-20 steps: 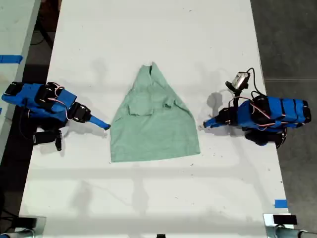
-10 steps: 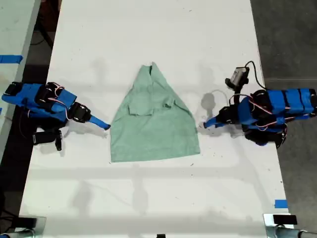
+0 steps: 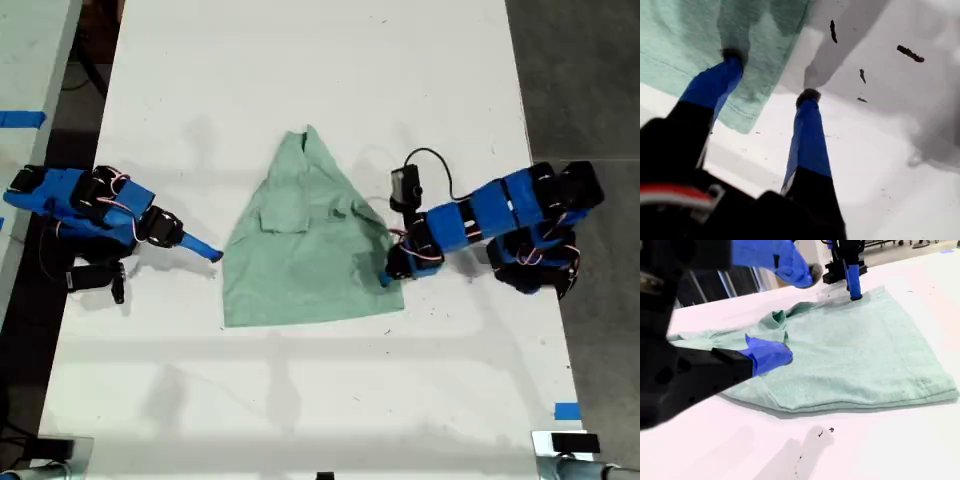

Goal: Fold t shirt

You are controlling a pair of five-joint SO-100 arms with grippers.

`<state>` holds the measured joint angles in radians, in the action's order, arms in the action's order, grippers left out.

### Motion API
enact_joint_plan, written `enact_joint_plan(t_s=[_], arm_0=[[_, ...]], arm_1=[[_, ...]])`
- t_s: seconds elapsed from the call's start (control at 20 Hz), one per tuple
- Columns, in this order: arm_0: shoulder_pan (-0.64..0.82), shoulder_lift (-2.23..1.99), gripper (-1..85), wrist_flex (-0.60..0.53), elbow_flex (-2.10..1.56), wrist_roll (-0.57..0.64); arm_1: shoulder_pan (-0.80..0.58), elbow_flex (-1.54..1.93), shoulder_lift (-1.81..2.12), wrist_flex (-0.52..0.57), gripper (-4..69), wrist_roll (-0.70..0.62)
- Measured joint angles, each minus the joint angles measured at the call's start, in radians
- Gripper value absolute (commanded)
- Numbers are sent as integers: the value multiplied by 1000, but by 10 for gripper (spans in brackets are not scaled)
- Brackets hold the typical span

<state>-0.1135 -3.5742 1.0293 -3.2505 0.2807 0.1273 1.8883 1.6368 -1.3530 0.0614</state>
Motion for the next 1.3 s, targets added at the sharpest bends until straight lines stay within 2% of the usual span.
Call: enact_joint_plan(t_s=[0.1, 0.3, 0.55, 0.7, 0.95, 1.2, 1.25, 1.3], arm_0=[[0, 0, 208, 0, 0, 0], [3, 0, 208, 0, 0, 0], [3, 0, 208, 0, 0, 0], [5, 0, 208, 0, 0, 0], [5, 0, 208, 0, 0, 0], [5, 0, 208, 0, 0, 0], [5, 0, 208, 0, 0, 0], [5, 0, 208, 0, 0, 0]], arm_1=[[0, -17, -31, 32, 12, 0], [0, -15, -32, 21, 5, -5], [-17, -138, 29, -169, -1, -25], [-28, -224, 64, -186, -2, -95], [-32, -298, 81, 20, -2, -252], [-31, -304, 43, 407, 1, -397], [-29, -311, 0, 428, 2, -403], [-29, -331, -34, 405, 17, -403]])
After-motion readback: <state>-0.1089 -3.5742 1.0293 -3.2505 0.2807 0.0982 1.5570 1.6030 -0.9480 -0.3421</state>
